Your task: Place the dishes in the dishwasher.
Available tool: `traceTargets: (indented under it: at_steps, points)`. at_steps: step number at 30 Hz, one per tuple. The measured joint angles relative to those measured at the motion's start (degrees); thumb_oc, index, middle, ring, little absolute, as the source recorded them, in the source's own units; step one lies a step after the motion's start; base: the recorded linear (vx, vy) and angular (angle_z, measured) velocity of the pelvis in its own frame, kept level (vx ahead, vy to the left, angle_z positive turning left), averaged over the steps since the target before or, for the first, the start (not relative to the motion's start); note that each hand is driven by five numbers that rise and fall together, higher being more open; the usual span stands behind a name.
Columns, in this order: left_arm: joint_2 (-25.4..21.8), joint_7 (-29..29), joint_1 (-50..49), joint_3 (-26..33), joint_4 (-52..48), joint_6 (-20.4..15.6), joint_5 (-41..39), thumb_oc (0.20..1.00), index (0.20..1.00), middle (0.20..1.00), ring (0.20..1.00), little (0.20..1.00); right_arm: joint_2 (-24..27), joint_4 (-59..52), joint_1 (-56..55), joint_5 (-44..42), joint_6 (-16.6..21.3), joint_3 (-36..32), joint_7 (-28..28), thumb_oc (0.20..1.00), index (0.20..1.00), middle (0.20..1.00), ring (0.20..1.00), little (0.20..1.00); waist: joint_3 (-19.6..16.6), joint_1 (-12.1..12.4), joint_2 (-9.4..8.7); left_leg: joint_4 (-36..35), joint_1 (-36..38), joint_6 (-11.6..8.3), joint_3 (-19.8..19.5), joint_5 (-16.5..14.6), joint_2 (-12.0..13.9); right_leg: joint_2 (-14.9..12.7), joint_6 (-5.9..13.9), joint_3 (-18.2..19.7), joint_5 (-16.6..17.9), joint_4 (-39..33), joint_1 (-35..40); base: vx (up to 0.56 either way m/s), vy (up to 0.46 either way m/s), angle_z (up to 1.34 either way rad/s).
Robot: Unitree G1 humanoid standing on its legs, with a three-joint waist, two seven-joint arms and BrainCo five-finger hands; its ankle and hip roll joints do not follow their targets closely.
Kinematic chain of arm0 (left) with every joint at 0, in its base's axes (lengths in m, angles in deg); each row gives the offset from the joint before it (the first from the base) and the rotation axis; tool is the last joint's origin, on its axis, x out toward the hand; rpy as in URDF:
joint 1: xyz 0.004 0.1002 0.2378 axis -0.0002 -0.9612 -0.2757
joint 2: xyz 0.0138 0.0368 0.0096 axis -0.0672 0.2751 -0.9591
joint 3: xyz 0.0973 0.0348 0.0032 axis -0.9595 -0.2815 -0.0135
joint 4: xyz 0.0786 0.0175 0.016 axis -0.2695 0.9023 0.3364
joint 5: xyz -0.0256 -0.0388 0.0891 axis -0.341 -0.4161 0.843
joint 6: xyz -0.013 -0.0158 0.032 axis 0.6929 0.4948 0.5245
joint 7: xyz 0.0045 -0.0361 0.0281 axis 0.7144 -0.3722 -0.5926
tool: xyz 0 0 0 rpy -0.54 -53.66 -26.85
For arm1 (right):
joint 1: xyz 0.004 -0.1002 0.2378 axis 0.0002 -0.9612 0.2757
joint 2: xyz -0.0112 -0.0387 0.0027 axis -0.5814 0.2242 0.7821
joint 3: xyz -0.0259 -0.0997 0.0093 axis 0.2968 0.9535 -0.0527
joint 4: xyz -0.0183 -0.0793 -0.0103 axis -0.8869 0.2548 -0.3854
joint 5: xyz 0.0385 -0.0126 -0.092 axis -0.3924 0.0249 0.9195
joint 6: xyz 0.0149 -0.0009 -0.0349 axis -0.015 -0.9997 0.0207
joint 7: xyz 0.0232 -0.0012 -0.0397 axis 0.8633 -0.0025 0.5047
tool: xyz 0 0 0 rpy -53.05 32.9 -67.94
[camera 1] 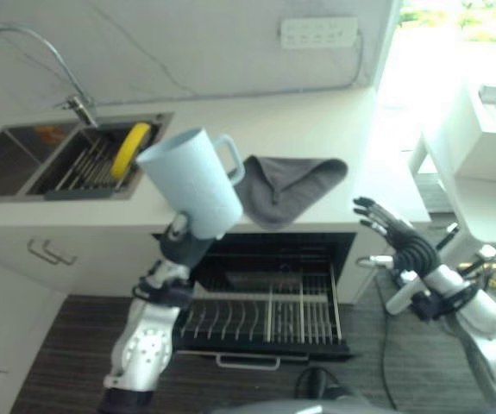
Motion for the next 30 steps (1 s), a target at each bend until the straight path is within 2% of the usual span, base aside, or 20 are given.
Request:
traceTargets:
  at_steps: [1, 3, 5, 7, 8, 9, 11, 13, 15, 23, 28, 30]
  points:
    - [-0.1, 0.1, 0.1, -0.1, 0.0, 0.0, 0.0, 0.2, 0.2, 0.2, 0.2, 0.2, -0.1, 0.0, 0.0, 0.0, 0.0, 0.1, -0.1, 1.0, 1.0, 1.0, 1.0, 1.0, 0.0, 0.1, 0.31, -3.8, -0.5, 0.25, 1.8, 0.1, -0.5, 0.4, 0.06, -0.7, 0.1, -0.4, 0.6, 0.04, 0.141, 0.44]
    - [-0.9, 0.2, 2.0, -0.2, 0.8, 0.2, -0.1, 0.2, 0.2, 0.2, 0.2, 0.2, -0.6, 0.3, 0.0, 0.1, 0.1, 0.1, -1.4, 1.0, 1.0, 1.0, 1.0, 1.0, 0.0, -0.2, 0.12, -4.6, -5.8, 0.49, 5.3, 0.2, 0.3, 0.5, -0.32, -2.7, -0.7, -0.7, 0.4, 0.05, 0.164, 0.4]
    - [-1.9, 0.3, 1.9, -0.2, 1.4, 0.0, -0.6, 0.2, 0.2, 0.2, 0.2, 0.2, -0.7, 0.2, 0.0, 0.1, 0.1, 0.4, -1.6, 1.0, 1.0, 1.0, 1.0, 1.0, -0.1, 0.5, 0.18, -3.2, -6.3, 2.14, 4.8, -0.9, 0.4, -0.5, 0.79, -1.6, -0.6, -0.5, 1.1, 0.05, 0.204, -0.19]
    - [-1.9, 0.5, 1.7, -0.1, 1.4, -0.3, -0.6, 0.2, 0.2, 0.2, 0.2, 0.2, -0.4, -1.4, -2.5, 0.0, 0.5, -0.9, -1.5, 1.0, 1.0, 1.0, 1.0, 1.0, -0.8, -0.1, 1.15, -2.0, -5.7, 3.17, 2.4, -1.5, -1.5, -2.2, 3.57, -0.3, -0.1, 0.0, 1.1, 0.05, 0.116, -0.23]
    - [-1.8, 0.6, 1.2, 0.2, 1.5, -0.4, -0.6, 0.2, 0.2, 0.2, 0.2, 0.2, -0.5, -1.5, -3.9, 0.0, 0.5, -1.7, -1.1, 1.0, 1.0, 1.0, 1.0, 1.0, -1.9, -1.3, 2.79, -4.4, -4.7, 5.37, 1.9, -3.0, -2.3, -2.5, 5.64, 0.6, 0.5, 0.4, 0.5, 0.08, 0.122, -0.02]
    - [-2.2, 0.2, 1.0, 0.3, 1.1, -0.3, -0.7, 0.2, 0.2, 0.2, 0.2, 0.2, -1.3, -1.9, -5.3, 0.0, 0.4, -2.0, -1.1, 1.0, 1.0, 1.0, 1.0, 1.0, -2.5, -1.8, 1.35, -5.7, -4.4, 6.01, 2.0, -3.2, -4.3, -3.8, 7.07, 2.8, 0.4, 0.4, 0.5, 0.08, 0.11, 0.04]
    - [-2.8, 0.0, 1.1, 0.8, 1.1, -0.3, -0.7, 0.2, 0.2, 0.2, 0.2, 0.2, -2.8, -2.0, -5.2, 0.0, 0.4, -1.9, -1.1, 1.0, 1.0, 1.0, 1.0, 1.0, -3.2, -1.6, -1.52, -7.7, -2.8, 7.61, 2.1, -1.9, -7.6, -6.7, 8.37, 3.2, 1.4, -0.3, 1.1, 0.06, 0.1, 0.11]
    - [-3.9, -0.2, 1.1, 1.2, 1.1, -0.3, -0.7, 0.2, 0.2, 0.2, 0.2, 0.2, -5.0, -2.0, -2.7, 0.1, 0.4, -0.6, -1.5, 1.0, 1.0, 1.0, 1.0, 1.0, -3.7, -0.6, -3.05, -7.7, -2.3, 8.44, 2.1, -2.3, -9.2, -8.1, 8.72, 3.0, 1.5, -0.3, 1.7, 0.05, 0.146, 0.11]
    - [-3.9, -0.5, 1.0, 1.5, 1.0, -0.3, -0.7, 0.2, 0.2, 0.2, 0.2, 0.2, -5.9, -2.0, -1.2, 0.3, 0.3, 0.2, -1.6, 1.0, 1.0, 1.0, 1.0, 1.0, -3.7, 0.4, -3.12, -7.7, -1.8, 8.57, 2.1, -2.5, -9.3, -8.3, 10.02, 2.9, 1.2, -0.3, 2.3, 0.01, 0.097, 0.04]
    - [-3.8, -4.1, 1.1, 2.2, 0.2, -0.3, 2.9, 0.2, 0.2, 0.2, 0.2, 0.2, -5.3, -1.8, -0.3, -0.6, -2.5, -0.1, -3.1, 1.0, 1.0, 1.0, 1.0, 1.0, -3.6, 0.3, -2.79, -7.8, -1.7, 8.25, 2.7, -2.4, -8.2, -7.2, 10.04, 4.0, 1.1, -0.4, 1.7, -0.01, 0.042, -0.07]
    - [-4.4, -9.7, 1.1, 2.2, 0.1, -3.6, 10.2, 0.2, 0.2, 0.2, 0.2, 0.2, -5.3, -1.9, -0.2, -3.3, -3.2, -0.1, -3.8, 1.0, 1.0, 1.0, 1.0, 1.0, -3.6, 0.4, -2.83, -8.1, -1.7, 8.07, 2.9, -2.7, -7.6, -6.7, 9.99, 4.1, 1.1, -0.7, 1.6, -0.02, -0.008, -0.02]
    - [-4.4, -13.7, 1.3, 1.6, 0.1, -5.2, 16.9, 0.2, 0.2, 0.2, 0.2, 0.2, -5.3, -1.9, 2.2, -6.6, -4.6, 0.2, -4.2, 1.0, 1.0, 1.0, 1.0, 1.0, -3.6, 0.4, -2.75, -8.1, -1.7, 8.08, 3.1, -2.6, -7.5, -6.6, 9.57, 4.3, 1.4, -0.7, 1.5, -0.02, -0.016, -0.06]
